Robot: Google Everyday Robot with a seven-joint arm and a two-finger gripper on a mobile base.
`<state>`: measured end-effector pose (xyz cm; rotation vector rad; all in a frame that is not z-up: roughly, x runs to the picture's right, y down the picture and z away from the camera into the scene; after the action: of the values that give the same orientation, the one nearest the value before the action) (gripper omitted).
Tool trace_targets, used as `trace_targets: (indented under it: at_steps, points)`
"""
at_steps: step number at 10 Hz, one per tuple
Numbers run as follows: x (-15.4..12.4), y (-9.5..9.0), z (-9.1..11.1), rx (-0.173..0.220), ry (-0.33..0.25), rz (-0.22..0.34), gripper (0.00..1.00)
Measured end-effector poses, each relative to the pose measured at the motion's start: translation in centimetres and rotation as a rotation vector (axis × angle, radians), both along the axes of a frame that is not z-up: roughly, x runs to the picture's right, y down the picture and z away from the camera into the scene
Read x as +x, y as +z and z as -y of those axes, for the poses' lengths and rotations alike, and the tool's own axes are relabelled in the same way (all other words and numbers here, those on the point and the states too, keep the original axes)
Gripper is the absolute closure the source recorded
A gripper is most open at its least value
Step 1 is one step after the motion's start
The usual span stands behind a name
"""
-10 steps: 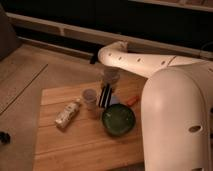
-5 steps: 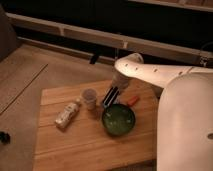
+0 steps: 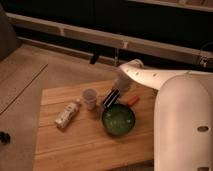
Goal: Place the eraser on the white sponge
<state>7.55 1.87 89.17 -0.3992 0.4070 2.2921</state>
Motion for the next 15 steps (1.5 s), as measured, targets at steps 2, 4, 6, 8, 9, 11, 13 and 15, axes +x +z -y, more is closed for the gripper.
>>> trace_targets:
  at_steps: [2, 4, 6, 8, 9, 11, 13, 15]
  points:
    - [-0.5, -0.6, 2.3, 0.035, -0.022, -0.005, 1.00]
    - [-1.0, -1.3, 4.3, 0.068, -0.062, -0.003, 1.00]
    - [-1.8, -0.8, 4.6, 0.066, -0.116, 0.008, 1.00]
    - [-3.0, 0.5, 3.9, 0.051, -0.149, 0.034, 1.00]
    - [-3.8, 1.3, 3.2, 0.036, -0.162, 0.056, 0.95]
    - [-5.9, 2.7, 1.2, -0.007, -0.187, 0.107, 0.74]
    - [-6.2, 3.2, -0.5, -0.045, -0.199, 0.128, 0.61]
    - [-5.7, 3.0, -1.5, -0.083, -0.194, 0.128, 0.45]
